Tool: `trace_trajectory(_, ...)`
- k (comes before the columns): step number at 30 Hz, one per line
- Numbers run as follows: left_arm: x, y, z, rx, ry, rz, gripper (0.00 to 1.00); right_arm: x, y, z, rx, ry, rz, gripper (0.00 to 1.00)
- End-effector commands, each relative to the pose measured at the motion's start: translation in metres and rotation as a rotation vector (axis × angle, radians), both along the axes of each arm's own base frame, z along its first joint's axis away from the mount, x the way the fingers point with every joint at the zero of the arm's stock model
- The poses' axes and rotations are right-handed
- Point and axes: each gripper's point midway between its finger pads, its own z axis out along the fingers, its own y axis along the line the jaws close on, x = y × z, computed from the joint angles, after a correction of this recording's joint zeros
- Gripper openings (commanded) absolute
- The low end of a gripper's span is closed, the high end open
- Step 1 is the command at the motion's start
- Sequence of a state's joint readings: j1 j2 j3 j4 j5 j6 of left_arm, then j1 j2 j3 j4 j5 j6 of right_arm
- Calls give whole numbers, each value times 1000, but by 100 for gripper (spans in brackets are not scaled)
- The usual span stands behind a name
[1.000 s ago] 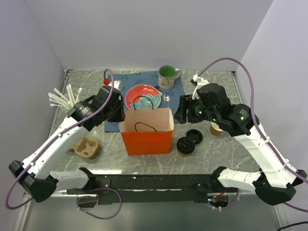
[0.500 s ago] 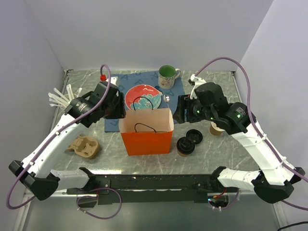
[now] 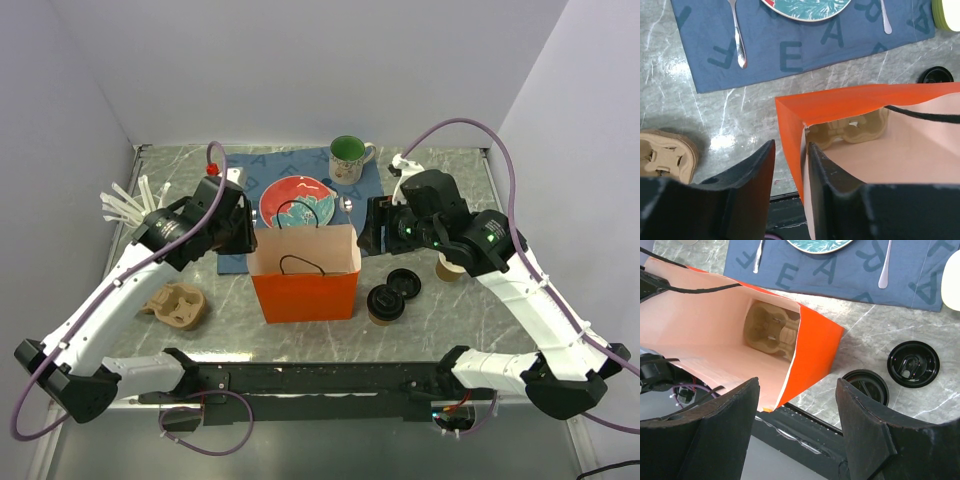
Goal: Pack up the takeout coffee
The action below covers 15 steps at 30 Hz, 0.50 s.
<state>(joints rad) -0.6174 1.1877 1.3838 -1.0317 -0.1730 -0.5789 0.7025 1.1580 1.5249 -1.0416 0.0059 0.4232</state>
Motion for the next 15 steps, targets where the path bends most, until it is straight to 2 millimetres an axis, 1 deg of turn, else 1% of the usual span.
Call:
trace_trajectory(1, -2, 2, 12, -39, -39, -5, 36, 2, 2, 17, 42, -35, -7, 70)
trace_trajectory(3, -3, 0, 12, -44, -33, -15, 31, 2, 1, 15, 39, -31, -11, 70)
trace_trajectory(4, -4, 0, 12, -48, -32, -19, 25, 2, 1, 14, 37, -30, -16, 70)
trace_trajectory(5, -4, -1, 12, -52, -29, -24, 15, 3, -1, 13, 32, -30, -21, 70)
trace_trajectory(8, -5, -9, 16, -83, -37, -64, 1, 8, -12, 7, -16, -29, -76, 69)
trace_trajectory(9, -5, -13, 18, -93, -43, -87, 1, 10, -23, -1, -60, -7, -128, 69)
trace_trajectory(10, -4, -15, 20, -102, -57, -92, 1, 12, -30, -5, -76, 5, -164, 68)
trace_trajectory(11, -2, -15, 21, -103, -65, -95, 1, 12, -37, -12, -99, 26, -190, 68)
trace_trajectory(13, -1, -17, 22, -102, -72, -108, 1, 11, -50, -22, -111, 58, -235, 68)
trace_trajectory(14, -1, -18, 21, -100, -71, -114, 1, 9, -54, -34, -124, 87, -246, 69)
trace_trajectory(15, 0, -19, 22, -101, -70, -117, 1, 7, -57, -39, -122, 101, -254, 69)
